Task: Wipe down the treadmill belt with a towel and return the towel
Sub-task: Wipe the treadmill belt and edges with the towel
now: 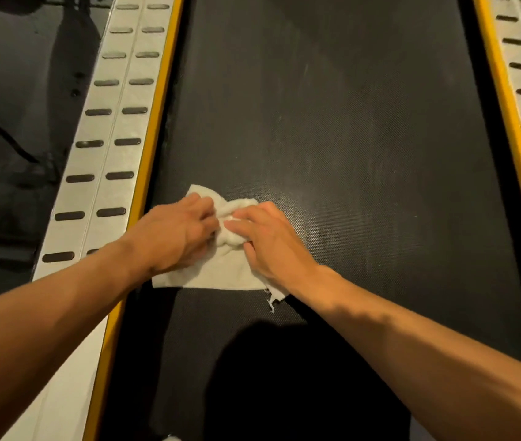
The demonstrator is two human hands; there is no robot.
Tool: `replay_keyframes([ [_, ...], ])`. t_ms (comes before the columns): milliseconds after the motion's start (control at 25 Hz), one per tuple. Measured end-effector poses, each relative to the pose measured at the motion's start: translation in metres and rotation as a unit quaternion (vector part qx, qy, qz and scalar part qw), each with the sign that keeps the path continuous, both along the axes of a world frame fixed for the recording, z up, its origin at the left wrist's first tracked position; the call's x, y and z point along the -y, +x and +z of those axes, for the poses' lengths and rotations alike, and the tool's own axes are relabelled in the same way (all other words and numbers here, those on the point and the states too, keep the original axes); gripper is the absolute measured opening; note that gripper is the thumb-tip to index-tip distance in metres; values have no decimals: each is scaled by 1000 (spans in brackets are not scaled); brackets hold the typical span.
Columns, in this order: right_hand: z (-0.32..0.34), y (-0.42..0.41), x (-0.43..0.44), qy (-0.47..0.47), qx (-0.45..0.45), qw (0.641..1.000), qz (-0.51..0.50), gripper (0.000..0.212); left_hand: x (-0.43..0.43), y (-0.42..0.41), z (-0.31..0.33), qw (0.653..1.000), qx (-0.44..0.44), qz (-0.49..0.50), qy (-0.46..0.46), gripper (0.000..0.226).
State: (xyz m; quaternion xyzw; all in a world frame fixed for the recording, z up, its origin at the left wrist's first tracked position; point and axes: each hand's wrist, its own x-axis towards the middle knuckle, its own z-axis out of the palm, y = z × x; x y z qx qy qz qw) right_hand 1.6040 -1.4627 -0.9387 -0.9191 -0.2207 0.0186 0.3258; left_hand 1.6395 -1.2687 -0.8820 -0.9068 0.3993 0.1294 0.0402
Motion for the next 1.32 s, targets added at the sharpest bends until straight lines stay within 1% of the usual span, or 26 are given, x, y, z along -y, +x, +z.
replay_keyframes([
  [80,-5,-10,24,-22,0,999,40,40,4,-12,-5,999,-12,-40,-8,33],
  [120,-7,-7,31,-34,1,998,56,41,8,-14,-9,999,-17,-27,-18,35],
  [200,-7,4,30,-61,7,996,63,40,18,-13,-10,998,-27,52,-5,34],
  [240,-6,8,25,-72,9,996,52,40,21,-12,-10,995,-26,90,12,34],
  [280,-4,9,19,-73,16,997,36,41,22,-12,-12,994,-11,108,25,33],
  [360,2,-3,19,-59,16,998,18,44,27,-15,-12,996,-2,80,30,35],
  [440,6,-23,31,-70,17,997,23,44,33,-20,-13,1000,13,-4,19,33],
  [480,10,-36,43,-84,19,996,15,42,44,-25,-12,999,17,-31,21,30],
  [520,14,-45,56,-96,12,995,-2,38,57,-30,-11,999,17,-33,23,28],
  [560,17,-49,69,-102,-4,994,-25,33,70,-32,-11,999,10,-15,28,26],
  [640,26,-41,93,-172,21,984,-43,24,103,-30,-5,999,-3,30,36,27],
  [680,28,-32,99,-183,1,983,-35,21,115,-25,1,998,-9,54,39,27],
  [760,34,-25,95,-188,-19,980,-58,17,129,-21,16,994,-29,94,47,28],
  [800,32,-27,92,-186,-7,981,-58,17,129,-24,16,993,-26,98,54,28],
  [840,26,-30,90,-185,-7,981,-50,19,126,-28,15,993,-18,94,69,29],
  [880,17,-38,90,-144,-40,987,-56,24,122,-36,14,993,-23,82,86,30],
  [920,13,-47,93,-134,-56,988,-55,32,117,-45,12,993,-31,68,91,31],
  [1000,0,-55,111,-117,-10,992,-36,37,110,-54,7,996,-39,37,78,32],
  [1120,5,-52,126,-100,23,994,-47,33,120,-56,11,996,-58,29,69,35],
  [1200,14,-40,126,-113,-12,993,-45,31,134,-55,14,995,-50,45,76,33],
  [1280,20,-32,120,-122,-61,988,-72,35,146,-53,11,994,-22,52,91,29],
  [1320,21,-35,115,-118,-66,986,-93,38,150,-52,8,994,-12,55,96,28],
])
